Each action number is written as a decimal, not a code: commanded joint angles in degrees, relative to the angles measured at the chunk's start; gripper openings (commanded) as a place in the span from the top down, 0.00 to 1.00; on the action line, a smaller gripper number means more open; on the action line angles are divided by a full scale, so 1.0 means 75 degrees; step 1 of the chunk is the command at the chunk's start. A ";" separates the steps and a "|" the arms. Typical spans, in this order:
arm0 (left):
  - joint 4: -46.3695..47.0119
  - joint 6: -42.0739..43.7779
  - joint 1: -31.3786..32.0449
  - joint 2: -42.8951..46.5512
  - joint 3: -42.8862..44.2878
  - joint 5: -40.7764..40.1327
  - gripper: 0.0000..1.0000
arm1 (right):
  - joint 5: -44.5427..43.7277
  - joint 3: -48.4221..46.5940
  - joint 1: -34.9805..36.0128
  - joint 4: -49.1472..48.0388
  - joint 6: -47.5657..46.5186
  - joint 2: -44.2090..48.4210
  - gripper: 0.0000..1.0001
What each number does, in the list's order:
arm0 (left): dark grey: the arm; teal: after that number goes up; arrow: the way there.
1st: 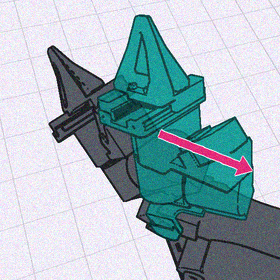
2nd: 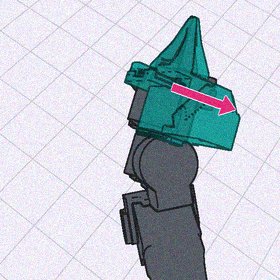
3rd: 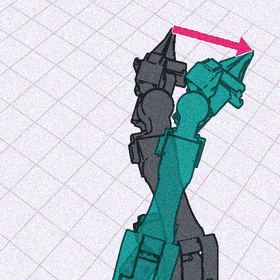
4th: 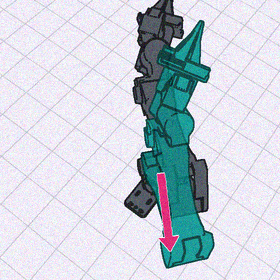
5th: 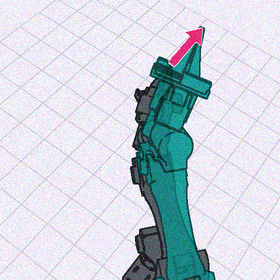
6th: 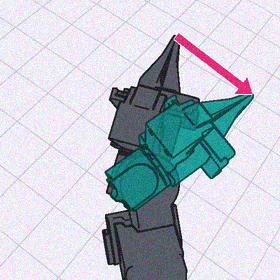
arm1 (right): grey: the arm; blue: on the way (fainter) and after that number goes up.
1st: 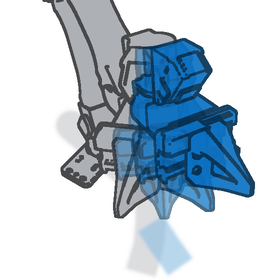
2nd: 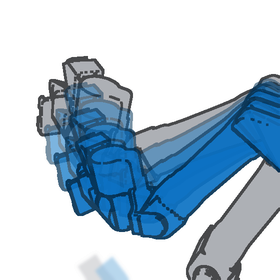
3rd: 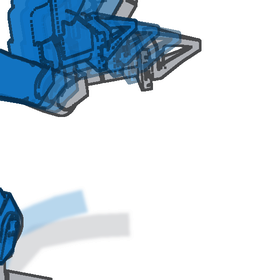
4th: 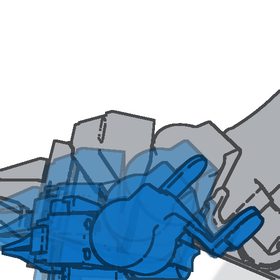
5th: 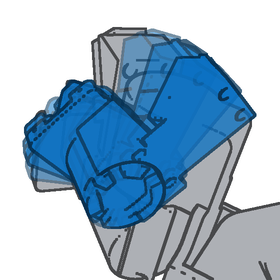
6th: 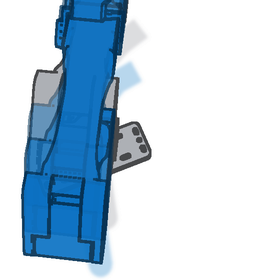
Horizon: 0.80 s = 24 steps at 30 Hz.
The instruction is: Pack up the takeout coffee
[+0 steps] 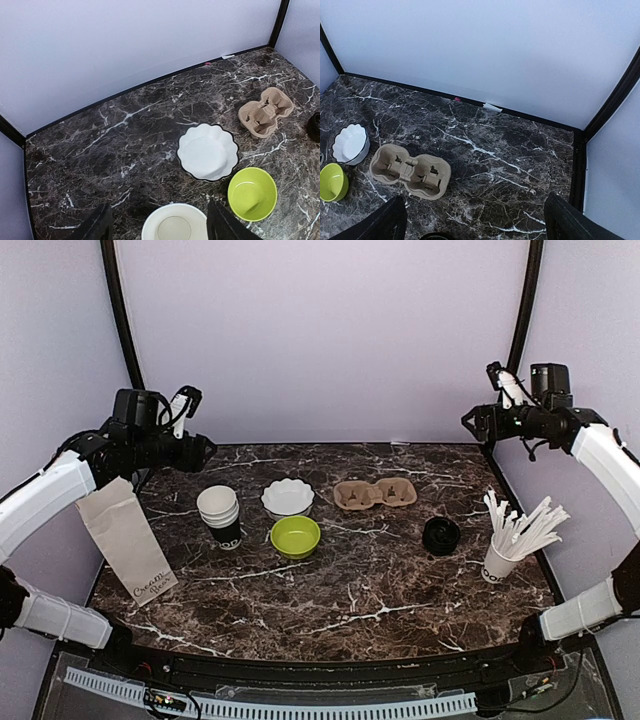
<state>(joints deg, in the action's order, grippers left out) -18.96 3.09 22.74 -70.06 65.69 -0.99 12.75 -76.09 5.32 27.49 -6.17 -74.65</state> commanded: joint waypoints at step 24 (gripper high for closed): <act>-0.4547 -0.2340 0.0904 -0.3007 0.2886 -0.0403 0.37 | 0.1160 0.0009 0.4063 0.1216 -0.2455 -0.0986 0.17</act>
<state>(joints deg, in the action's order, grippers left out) -47.11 -12.45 29.04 -93.25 84.71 -5.13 20.49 -77.01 35.29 36.53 -23.77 -83.88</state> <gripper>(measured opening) 0.644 0.830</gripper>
